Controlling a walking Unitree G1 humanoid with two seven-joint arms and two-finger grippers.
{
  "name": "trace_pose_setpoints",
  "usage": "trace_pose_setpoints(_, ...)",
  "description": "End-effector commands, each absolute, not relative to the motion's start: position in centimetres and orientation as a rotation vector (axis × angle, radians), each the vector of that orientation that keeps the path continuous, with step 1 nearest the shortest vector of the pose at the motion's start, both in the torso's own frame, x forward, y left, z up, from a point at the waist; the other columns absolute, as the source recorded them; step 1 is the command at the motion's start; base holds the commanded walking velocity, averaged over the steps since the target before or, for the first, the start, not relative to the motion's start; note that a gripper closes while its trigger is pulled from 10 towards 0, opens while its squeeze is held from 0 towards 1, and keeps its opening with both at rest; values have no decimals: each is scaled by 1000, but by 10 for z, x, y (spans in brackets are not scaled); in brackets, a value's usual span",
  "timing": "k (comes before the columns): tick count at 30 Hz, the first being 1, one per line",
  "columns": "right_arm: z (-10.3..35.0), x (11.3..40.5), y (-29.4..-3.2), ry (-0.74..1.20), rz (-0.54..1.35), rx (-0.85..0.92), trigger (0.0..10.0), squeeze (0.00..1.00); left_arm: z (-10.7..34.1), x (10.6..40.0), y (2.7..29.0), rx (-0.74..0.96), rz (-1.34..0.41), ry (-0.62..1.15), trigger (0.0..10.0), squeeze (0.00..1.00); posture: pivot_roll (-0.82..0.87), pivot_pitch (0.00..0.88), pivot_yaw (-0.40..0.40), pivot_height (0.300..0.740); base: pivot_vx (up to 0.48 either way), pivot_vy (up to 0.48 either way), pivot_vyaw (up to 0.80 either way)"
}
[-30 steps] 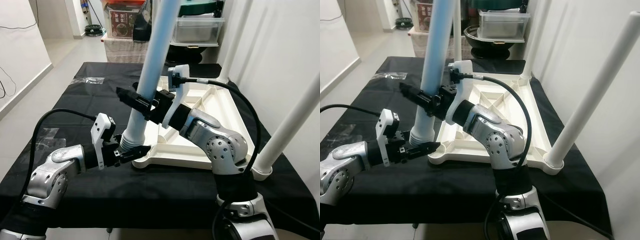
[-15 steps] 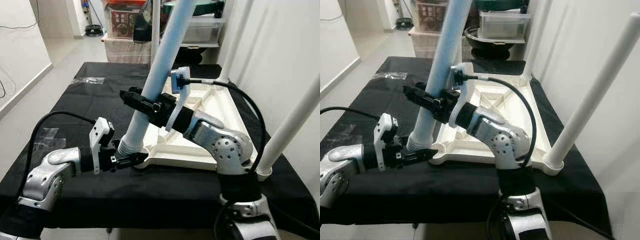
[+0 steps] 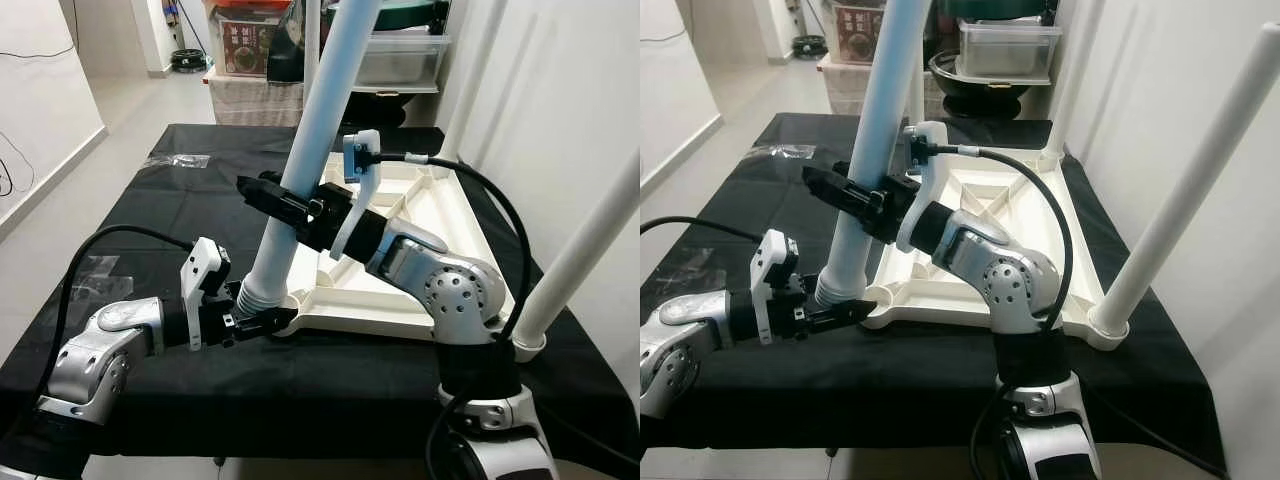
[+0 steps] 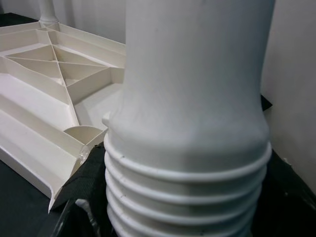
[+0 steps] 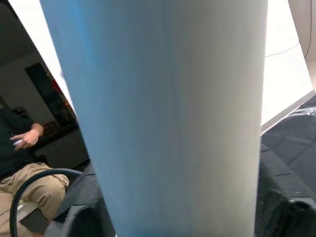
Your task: Building children table
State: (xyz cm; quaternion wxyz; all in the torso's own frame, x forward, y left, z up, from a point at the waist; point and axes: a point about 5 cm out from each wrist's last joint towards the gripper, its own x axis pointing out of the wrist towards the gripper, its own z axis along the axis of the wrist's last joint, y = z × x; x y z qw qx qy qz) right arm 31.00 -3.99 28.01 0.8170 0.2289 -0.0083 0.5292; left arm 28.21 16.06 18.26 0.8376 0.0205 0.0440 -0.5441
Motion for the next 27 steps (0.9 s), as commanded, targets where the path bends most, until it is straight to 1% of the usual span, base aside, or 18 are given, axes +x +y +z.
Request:
trace_pose_setpoints(1, 283, 309, -36, -13, 1139, 465, 10000, 0, 182, 279, 157, 63, -1183, 97, 10000, 0, 6, 0, -45, 740, 0, 0, 0)
trace_pose_setpoints(7, 286, 308, -36, -19, 1161, 471, 10000, 0, 182, 279, 157, 66, -1190, 102, 10000, 0, 4, 0, -44, 740, 0, 0, 0)
trace_pose_setpoints(8, 286, 308, -37, -21, 1163, 475, 3216, 0, 181, 278, 157, 68, -1192, 104, 10000, 0, 4, 0, -44, 740, 0, 0, 0)
trace_pose_setpoints(9, 286, 308, -37, -22, 1164, 478, 3216, 0, 181, 278, 157, 69, -1192, 105, 10000, 0, 4, 0, -44, 740, 0, 0, 0)
trace_pose_setpoints(10, 287, 309, -37, -23, 1159, 479, 353, 0, 181, 278, 157, 68, -1194, 107, 10000, 0, 4, 0, -44, 740, 0, 0, 0)
trace_pose_setpoints(11, 287, 309, -37, -23, 1159, 479, 353, 0, 181, 278, 157, 68, -1194, 107, 10000, 0, 4, 0, -44, 740, 0, 0, 0)
trace_pose_setpoints(12, 288, 310, -38, -25, 1154, 487, 0, 0, 180, 277, 157, 68, -1199, 111, 10000, 0, 5, 0, -44, 740, 0, 0, 0)
trace_pose_setpoints(20, 289, 308, -37, -25, 1175, 491, 0, 0, 179, 276, 157, 72, -1210, 120, 10000, 0, 3, 0, -42, 740, 0, 0, 0)
trace_pose_setpoints(21, 289, 308, -38, -20, 1176, 486, 10000, 0, 179, 276, 157, 73, -1211, 121, 10000, 0, 3, 0, -42, 740, 0, 0, 0)
trace_pose_setpoints(26, 288, 308, -38, -15, 1173, 474, 10000, 0, 179, 276, 157, 75, -1213, 121, 10000, 0, 4, 0, -41, 740, 0, 0, 0)
trace_pose_setpoints(27, 290, 308, -39, -25, 1180, 486, 10000, 1000, 179, 276, 157, 76, -1213, 121, 10000, 0, 4, 0, -42, 740, 0, 0, 0)
